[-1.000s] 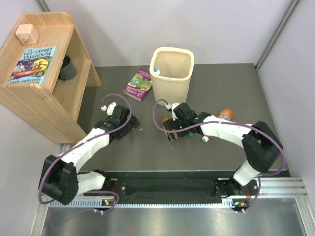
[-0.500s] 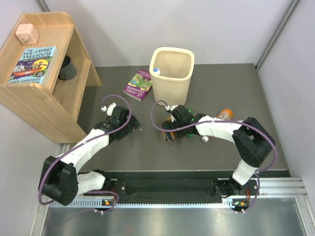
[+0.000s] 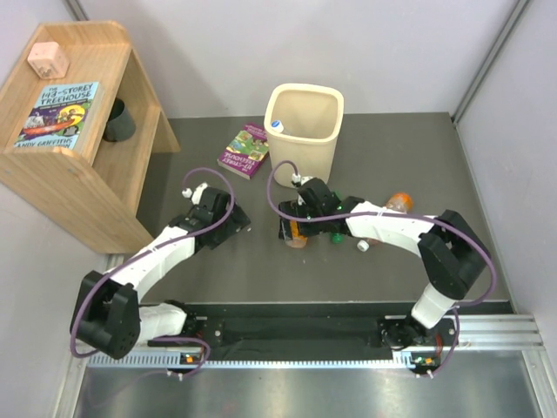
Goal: Put the plastic bottles in the bin
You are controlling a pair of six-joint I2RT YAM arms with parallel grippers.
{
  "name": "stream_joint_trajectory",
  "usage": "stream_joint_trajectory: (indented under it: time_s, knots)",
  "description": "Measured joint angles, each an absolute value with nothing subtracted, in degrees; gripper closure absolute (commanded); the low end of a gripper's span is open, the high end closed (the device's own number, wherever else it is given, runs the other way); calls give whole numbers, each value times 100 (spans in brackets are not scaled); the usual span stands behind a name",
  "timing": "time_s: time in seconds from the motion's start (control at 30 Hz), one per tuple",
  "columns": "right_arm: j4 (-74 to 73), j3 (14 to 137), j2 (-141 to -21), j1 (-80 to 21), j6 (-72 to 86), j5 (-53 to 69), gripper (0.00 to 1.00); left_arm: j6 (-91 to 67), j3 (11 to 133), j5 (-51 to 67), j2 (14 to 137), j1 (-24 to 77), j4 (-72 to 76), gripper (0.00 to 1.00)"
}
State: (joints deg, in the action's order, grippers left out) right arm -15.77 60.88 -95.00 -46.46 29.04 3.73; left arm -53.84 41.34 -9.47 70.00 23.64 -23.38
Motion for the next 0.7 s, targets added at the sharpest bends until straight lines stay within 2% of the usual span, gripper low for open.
stream_joint_trajectory:
  time_s: [0.13, 0.37, 0.43, 0.47, 0.53, 0.6, 0.63, 0.67, 0.7]
  knots:
    - [-1525, 6429, -9854, -4650, 3210, 276, 10, -5384, 4125, -851, 7122, 2364, -2307, 5]
    - [-1463, 6650, -10562, -4689, 3489, -27, 34, -5317, 4112, -838, 7144, 2364, -2311, 5]
    - [-1518, 6578, -10565, -4705, 3514, -145, 50, -5275, 4101, -840, 7135, 2364, -2311, 5]
    - [-1518, 6549, -10551, -4707, 3518, -204, 63, -5256, 4101, -838, 7135, 2364, -2311, 5]
    - [-1503, 6471, -10538, -4709, 3527, -298, 73, -5234, 4101, -838, 7135, 2364, -2311, 5]
    - [-1498, 6399, -10503, -4709, 3546, -373, 67, -5218, 4101, -838, 7137, 2364, -2311, 5]
    - [-1492, 6346, -10484, -4711, 3557, -401, 59, -5210, 4101, -838, 7137, 2364, -2309, 5]
    - [-1479, 6307, -10429, -4718, 3540, -445, 40, -5192, 4101, -836, 7142, 2366, -2309, 5]
    - [-1496, 6230, -10348, -4742, 3516, -517, 29, -5179, 4101, -836, 7142, 2364, -2309, 5]
